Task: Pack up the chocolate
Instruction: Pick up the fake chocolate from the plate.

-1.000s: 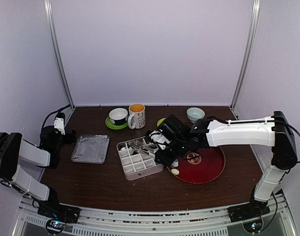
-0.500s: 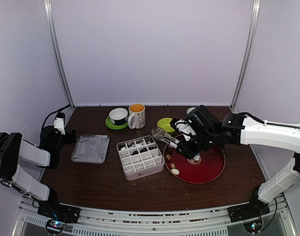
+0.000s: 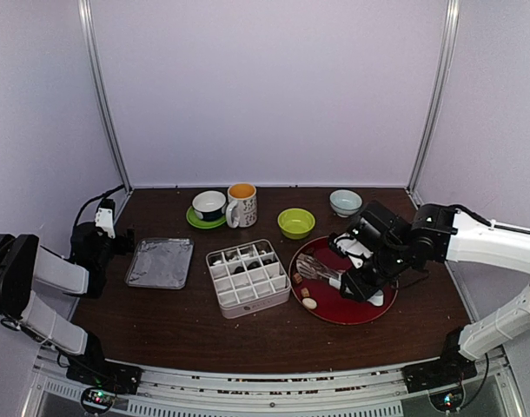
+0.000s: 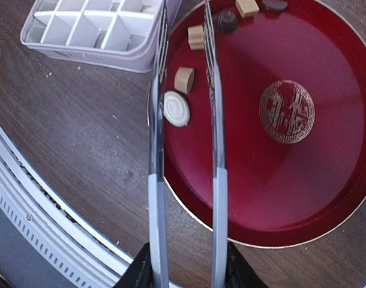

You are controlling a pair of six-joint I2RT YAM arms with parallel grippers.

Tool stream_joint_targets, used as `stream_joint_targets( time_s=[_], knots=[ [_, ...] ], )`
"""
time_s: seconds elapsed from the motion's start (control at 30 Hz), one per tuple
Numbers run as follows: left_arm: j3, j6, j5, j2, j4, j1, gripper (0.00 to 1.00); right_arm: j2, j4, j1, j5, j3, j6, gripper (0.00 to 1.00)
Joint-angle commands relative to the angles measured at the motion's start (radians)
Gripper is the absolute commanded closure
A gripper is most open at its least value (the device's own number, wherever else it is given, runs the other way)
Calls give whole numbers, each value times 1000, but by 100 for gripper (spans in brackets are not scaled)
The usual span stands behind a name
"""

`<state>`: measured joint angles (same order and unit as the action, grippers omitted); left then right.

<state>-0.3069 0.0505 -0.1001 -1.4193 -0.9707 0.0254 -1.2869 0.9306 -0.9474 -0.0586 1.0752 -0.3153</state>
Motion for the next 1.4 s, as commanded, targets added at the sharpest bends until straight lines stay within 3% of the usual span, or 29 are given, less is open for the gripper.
stream_joint_targets(
  time_s=[0.0,0.27,0.87,1.37],
  knots=[
    [-24,-9,8,-6,-39,6,2,45,39,-4,-39,-56,-71,65],
    [-25,-8,8,-5,-40,7,2,26,-8,-23,-85,-93,-97,62],
    [-26,-9,8,-6,-40,7,2,-110,-54,-24,-19,-50,-87,61],
    [-25,-9,8,-6,-40,6,2,-54,-29,-25,54,5,-64,79]
  ],
)
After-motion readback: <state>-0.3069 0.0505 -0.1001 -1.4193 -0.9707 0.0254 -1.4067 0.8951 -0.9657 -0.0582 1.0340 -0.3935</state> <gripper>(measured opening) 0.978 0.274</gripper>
